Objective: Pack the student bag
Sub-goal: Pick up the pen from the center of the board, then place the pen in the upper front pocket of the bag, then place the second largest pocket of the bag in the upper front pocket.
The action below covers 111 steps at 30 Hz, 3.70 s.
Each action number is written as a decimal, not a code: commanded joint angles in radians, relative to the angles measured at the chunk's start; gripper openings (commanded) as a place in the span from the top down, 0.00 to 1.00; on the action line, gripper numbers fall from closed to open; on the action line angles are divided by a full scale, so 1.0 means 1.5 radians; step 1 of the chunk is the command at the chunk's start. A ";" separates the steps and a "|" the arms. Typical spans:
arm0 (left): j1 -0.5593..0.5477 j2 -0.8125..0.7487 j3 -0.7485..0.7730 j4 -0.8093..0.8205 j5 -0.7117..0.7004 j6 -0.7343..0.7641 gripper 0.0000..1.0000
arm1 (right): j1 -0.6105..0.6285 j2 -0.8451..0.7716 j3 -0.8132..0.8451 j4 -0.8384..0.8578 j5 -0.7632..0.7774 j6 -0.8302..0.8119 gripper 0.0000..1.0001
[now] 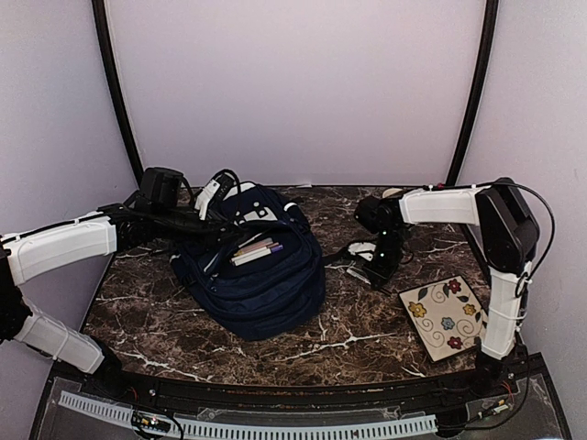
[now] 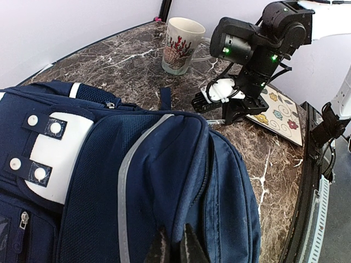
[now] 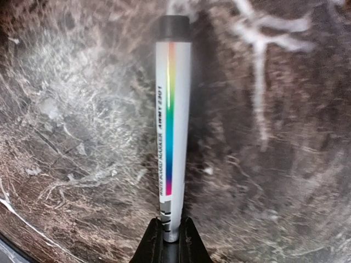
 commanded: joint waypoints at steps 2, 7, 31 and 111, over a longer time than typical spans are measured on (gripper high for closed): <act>0.010 -0.027 0.022 0.037 0.007 0.009 1.00 | -0.006 -0.085 0.083 0.012 -0.003 -0.010 0.91; 0.010 -0.023 0.023 0.039 0.012 0.008 1.00 | 0.011 -0.123 0.155 0.002 -0.047 -0.065 0.92; 0.020 -0.020 0.022 0.052 0.031 -0.003 1.00 | 0.354 -0.092 0.253 0.196 0.256 -0.555 0.94; 0.028 0.023 0.014 0.048 0.009 0.017 1.00 | 0.223 -0.293 -0.181 0.360 0.052 -0.202 0.64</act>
